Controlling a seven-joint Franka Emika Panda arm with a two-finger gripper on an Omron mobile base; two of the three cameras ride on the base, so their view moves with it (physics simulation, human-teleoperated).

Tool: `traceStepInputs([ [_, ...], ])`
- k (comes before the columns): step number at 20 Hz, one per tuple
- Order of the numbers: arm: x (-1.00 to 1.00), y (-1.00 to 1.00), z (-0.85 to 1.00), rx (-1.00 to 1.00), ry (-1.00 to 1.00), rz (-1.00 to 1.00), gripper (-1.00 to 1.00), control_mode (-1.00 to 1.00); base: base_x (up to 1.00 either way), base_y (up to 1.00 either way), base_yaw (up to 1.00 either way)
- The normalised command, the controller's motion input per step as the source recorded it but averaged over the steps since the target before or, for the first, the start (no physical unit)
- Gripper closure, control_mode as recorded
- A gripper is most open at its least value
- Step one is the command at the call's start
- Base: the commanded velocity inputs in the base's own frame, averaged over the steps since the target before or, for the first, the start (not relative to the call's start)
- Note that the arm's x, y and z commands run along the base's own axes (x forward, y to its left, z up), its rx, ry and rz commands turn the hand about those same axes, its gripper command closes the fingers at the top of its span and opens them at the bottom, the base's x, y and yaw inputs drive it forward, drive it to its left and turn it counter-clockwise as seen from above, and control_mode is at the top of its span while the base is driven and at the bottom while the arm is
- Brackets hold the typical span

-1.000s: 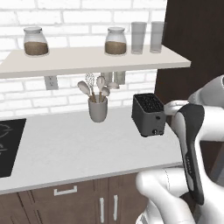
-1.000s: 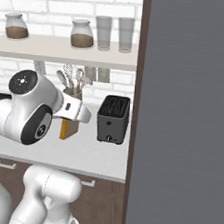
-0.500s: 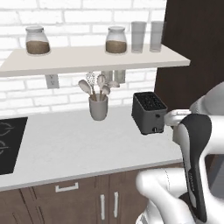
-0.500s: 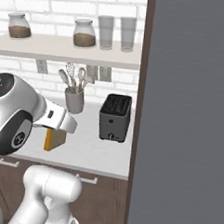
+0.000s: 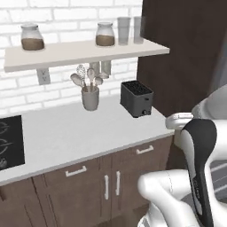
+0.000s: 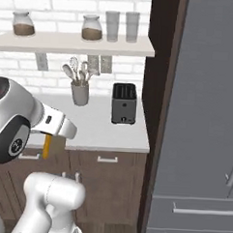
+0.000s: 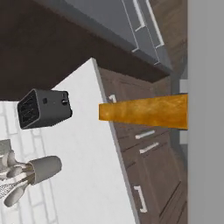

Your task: Start the toaster. Once the lever pops up, take the bread to the plate on the dining counter.

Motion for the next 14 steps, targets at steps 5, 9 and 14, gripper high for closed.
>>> traceStepInputs([
  [5,0.0,0.0,0.0,0.0,0.0,0.0,1.0,1.0,-0.19,0.01,-0.95],
  [9,0.0,0.0,0.0,0.0,0.0,0.0,1.0,1.0,-0.14,0.0,-0.98],
  [14,0.0,0.0,0.0,0.0,0.0,0.0,1.0,1.0,-0.08,0.0,-0.95],
])
